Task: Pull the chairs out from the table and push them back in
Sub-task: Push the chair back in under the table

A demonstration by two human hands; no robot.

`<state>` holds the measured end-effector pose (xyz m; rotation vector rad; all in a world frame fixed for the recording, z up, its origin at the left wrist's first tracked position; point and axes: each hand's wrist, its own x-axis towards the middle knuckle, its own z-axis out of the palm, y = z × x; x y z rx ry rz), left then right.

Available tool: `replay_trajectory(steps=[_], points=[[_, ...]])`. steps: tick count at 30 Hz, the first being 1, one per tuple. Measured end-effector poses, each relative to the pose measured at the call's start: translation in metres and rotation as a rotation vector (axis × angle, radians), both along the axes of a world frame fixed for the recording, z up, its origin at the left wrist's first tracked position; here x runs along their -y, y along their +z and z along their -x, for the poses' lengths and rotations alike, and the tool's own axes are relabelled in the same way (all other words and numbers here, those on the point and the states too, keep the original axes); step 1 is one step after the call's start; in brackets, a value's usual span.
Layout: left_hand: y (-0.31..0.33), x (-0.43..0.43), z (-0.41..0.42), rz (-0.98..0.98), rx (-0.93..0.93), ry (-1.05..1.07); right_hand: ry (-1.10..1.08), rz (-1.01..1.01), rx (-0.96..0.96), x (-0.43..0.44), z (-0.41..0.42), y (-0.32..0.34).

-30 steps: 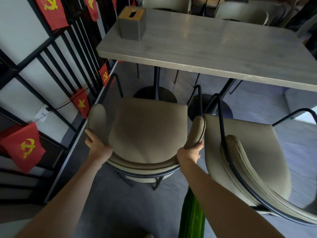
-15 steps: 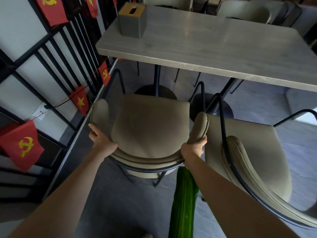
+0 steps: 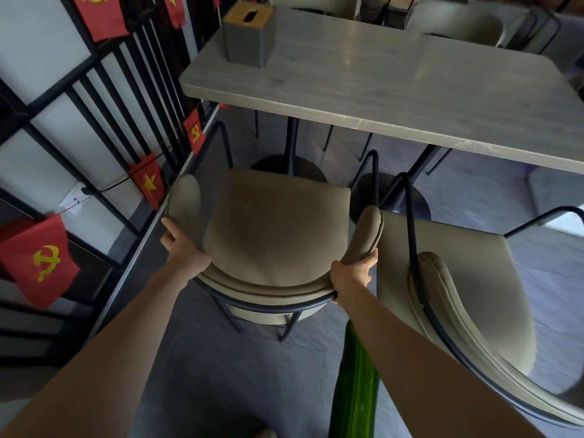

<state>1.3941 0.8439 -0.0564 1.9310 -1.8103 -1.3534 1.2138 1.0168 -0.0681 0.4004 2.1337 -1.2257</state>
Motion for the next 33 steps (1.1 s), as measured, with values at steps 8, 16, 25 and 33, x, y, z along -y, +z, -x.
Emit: replay_trajectory(steps=[8,16,25,33], points=[[0.004,0.0,0.001,-0.008,-0.021,-0.014,0.013,0.006,-0.01,0.0,-0.001,0.0],[-0.002,-0.001,0.004,0.002,0.131,-0.056,0.137,-0.03,-0.023,-0.009,0.0,0.004],[-0.001,-0.094,0.088,0.339,0.229,-0.396,0.146,0.0,-0.191,-0.081,0.028,0.021],[0.017,-0.277,0.206,0.117,-0.142,-0.708,0.086,0.022,-0.289,-0.197,0.096,0.032]])
